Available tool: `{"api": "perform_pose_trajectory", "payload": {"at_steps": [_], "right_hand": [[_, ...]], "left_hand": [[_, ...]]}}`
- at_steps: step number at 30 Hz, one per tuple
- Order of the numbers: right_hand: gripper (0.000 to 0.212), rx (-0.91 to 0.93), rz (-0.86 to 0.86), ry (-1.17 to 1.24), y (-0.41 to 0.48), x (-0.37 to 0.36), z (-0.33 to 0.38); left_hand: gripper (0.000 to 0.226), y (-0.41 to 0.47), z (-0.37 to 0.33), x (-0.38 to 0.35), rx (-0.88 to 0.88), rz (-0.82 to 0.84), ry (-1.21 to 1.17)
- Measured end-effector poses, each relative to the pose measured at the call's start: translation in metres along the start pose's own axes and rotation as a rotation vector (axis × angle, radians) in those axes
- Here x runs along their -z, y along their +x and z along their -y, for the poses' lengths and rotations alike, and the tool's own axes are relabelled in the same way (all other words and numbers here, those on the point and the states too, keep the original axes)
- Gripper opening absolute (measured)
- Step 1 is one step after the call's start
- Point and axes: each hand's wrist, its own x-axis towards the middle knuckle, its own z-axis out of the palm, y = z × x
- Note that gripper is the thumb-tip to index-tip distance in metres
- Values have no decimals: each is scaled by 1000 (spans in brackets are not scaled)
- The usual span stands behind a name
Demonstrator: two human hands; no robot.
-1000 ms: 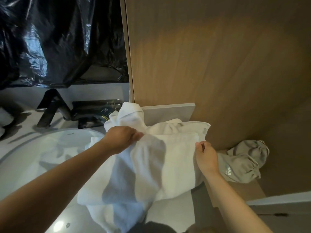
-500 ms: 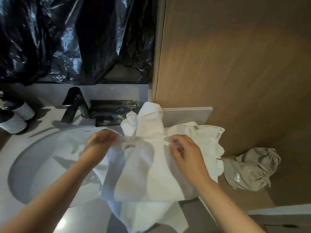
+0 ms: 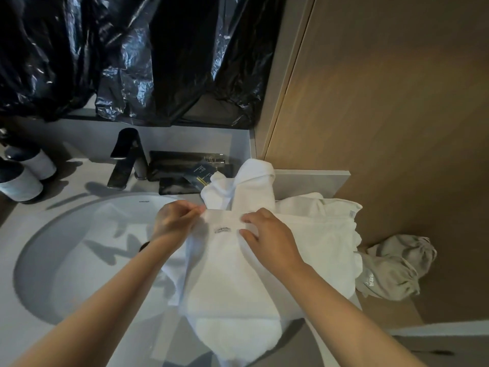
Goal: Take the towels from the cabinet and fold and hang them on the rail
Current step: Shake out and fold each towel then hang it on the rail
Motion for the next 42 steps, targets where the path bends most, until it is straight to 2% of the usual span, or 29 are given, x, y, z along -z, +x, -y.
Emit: {"api": "perform_pose_trajectory", "payload": {"at_steps": [7, 11, 16, 20, 22, 24, 29, 36, 37, 40, 42], "right_hand": [[16, -75, -183, 79, 15, 7, 3], [17, -124, -125, 1, 23, 2, 4], [14, -132, -191, 9, 23, -6, 3], [13, -78, -206, 4, 21, -9, 7], [13, -19, -207, 18, 17, -9, 8], [22, 30, -158, -15, 12, -8, 7], [29, 60, -28, -224, 13, -4, 1], [27, 68, -36, -184, 14, 11, 3], [27, 75, -25, -180, 13, 13, 4], [26, 130, -55, -181, 10, 18, 6], [26, 185, -97, -172, 7, 20, 5]], "left_hand": [[22, -1, -3, 4, 2, 18, -82], [28, -3, -5, 7, -9, 17, -64], [49, -9, -6, 9, -21, 83, -6], [40, -17, -4, 10, -24, 123, 87], [33, -21, -2, 9, 3, 100, 8], [29, -26, -1, 8, 25, 97, -95], [53, -42, 12, 13, -29, 188, -25], [69, -81, 31, 28, 99, 434, -93], [67, -87, 31, 30, 109, 453, -105], [42, -109, 29, 35, 77, 469, -204], [42, -123, 29, 36, 54, 467, -277]]}}
